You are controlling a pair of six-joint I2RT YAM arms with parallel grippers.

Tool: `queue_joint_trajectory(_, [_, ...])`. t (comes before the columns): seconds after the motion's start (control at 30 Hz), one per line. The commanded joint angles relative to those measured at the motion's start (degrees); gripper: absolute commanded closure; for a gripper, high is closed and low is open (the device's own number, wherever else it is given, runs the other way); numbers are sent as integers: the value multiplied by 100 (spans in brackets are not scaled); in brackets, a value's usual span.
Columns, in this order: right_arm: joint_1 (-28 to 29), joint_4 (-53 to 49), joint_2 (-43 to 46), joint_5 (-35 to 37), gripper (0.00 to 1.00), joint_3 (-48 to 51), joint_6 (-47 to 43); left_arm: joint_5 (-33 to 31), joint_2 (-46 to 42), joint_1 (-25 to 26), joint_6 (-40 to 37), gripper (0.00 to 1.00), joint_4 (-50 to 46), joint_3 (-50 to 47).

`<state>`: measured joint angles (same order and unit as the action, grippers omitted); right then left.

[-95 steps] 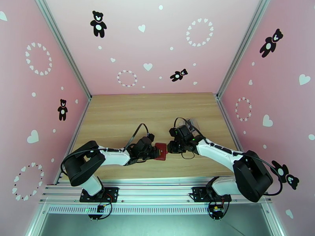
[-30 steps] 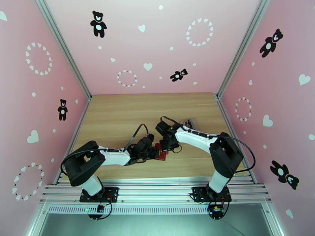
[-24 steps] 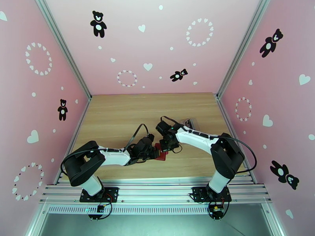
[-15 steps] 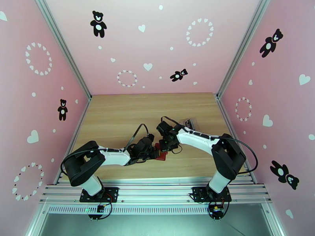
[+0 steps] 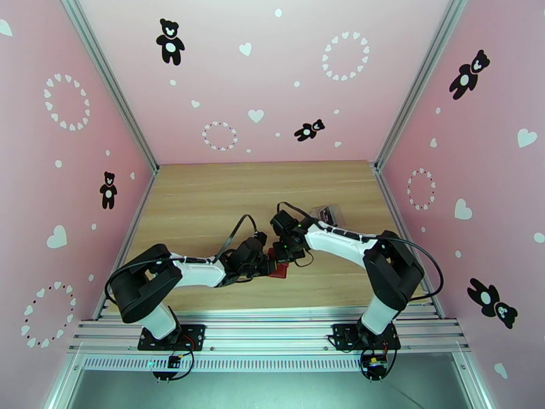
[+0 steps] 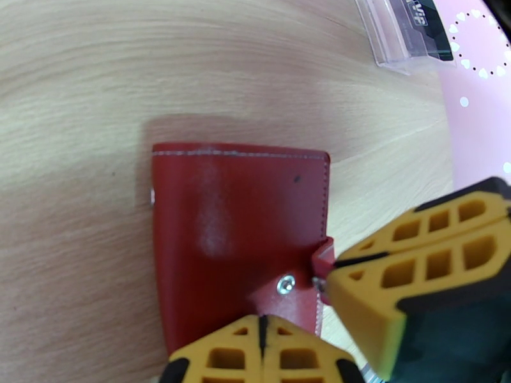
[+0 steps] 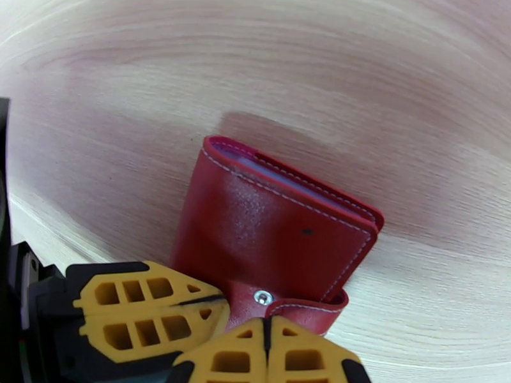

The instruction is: Put the credit cards into the card holder

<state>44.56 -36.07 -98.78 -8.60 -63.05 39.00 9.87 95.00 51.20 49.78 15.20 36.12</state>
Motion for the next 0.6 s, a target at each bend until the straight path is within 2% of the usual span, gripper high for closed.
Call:
queue_joint_trajectory(0.0, [-8, 96, -142, -89, 100, 82, 54, -192, 151, 11, -43, 99, -501, -87])
queue_joint_trajectory(0.4, [-34, 228, -259, -135, 100, 152, 64, -186, 117, 13, -38, 100, -475, -118])
queue_joint_trajectory(0.57, [-122, 331, -348, -141, 100, 283, 62, -196, -258, 11, -86, 90, -699, -135])
